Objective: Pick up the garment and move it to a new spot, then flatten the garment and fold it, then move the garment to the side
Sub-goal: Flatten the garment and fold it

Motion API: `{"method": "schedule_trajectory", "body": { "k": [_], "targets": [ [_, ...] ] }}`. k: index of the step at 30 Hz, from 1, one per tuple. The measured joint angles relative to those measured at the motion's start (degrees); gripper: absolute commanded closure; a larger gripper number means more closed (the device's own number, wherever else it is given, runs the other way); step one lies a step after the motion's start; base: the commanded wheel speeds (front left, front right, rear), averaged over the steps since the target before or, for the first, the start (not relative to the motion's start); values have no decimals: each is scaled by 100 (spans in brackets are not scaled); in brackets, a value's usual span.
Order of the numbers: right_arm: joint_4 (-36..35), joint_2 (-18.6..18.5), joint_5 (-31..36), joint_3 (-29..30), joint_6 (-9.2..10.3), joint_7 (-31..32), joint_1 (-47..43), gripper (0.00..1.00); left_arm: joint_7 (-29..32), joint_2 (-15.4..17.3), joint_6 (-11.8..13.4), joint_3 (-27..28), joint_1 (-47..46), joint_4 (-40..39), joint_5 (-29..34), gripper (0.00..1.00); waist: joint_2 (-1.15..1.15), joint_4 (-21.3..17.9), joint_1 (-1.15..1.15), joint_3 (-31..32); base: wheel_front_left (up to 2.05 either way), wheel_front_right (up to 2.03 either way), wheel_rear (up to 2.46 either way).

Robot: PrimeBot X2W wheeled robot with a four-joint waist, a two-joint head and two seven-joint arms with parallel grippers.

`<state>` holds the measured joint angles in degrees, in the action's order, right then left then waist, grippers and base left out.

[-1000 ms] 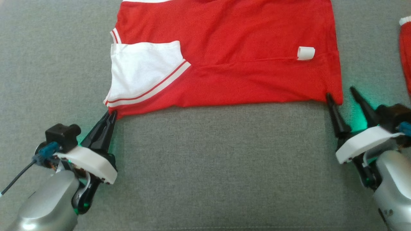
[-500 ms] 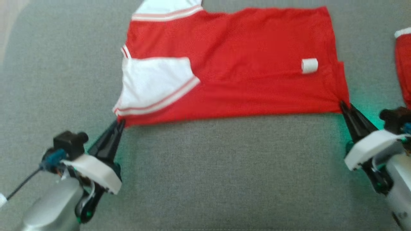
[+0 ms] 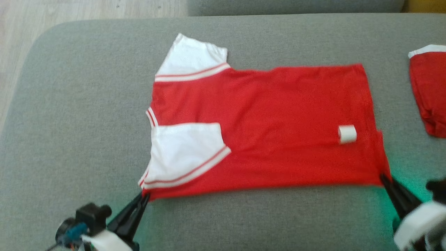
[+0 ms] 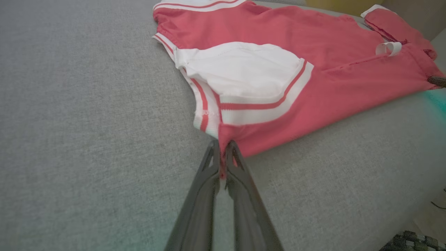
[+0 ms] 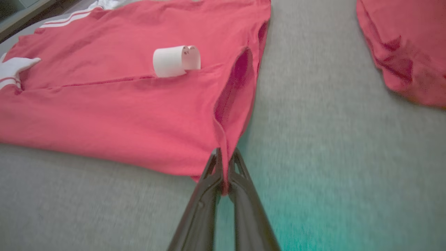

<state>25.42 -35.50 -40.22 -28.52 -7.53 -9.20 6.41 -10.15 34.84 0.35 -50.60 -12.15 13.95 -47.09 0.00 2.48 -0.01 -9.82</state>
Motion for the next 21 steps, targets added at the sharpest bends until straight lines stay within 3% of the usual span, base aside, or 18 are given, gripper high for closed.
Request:
{"method": "schedule_trajectory", "body": {
  "k": [8,15,16,17,18,21],
  "targets": [
    [-715,-64,37,698,0,209,-1356,100,60,275,396,-121,530,-613,24,100,0,-73,0,78,0,0,0],
    [-1120,98,439,1251,0,442,-1494,100,438,420,439,-166,757,-1084,-164,100,0,-183,1,-29,0,0,0],
    [-1163,108,452,1301,0,487,-1524,66,463,424,474,-165,756,-1120,-187,100,0,-179,1,-53,0,0,0],
    [-1187,129,452,1351,0,534,-1541,0,466,425,480,-164,756,-1146,-186,85,0,-174,1,-79,0,0,0],
    [-1204,176,452,1422,0,570,-1546,0,479,430,532,-157,755,-1174,-182,0,0,-169,1,-108,0,0,0],
    [-1388,267,450,1600,0,624,-1561,0,488,485,570,-131,717,-1271,-172,0,0,-156,1,-204,0,0,0]
  ]
}}
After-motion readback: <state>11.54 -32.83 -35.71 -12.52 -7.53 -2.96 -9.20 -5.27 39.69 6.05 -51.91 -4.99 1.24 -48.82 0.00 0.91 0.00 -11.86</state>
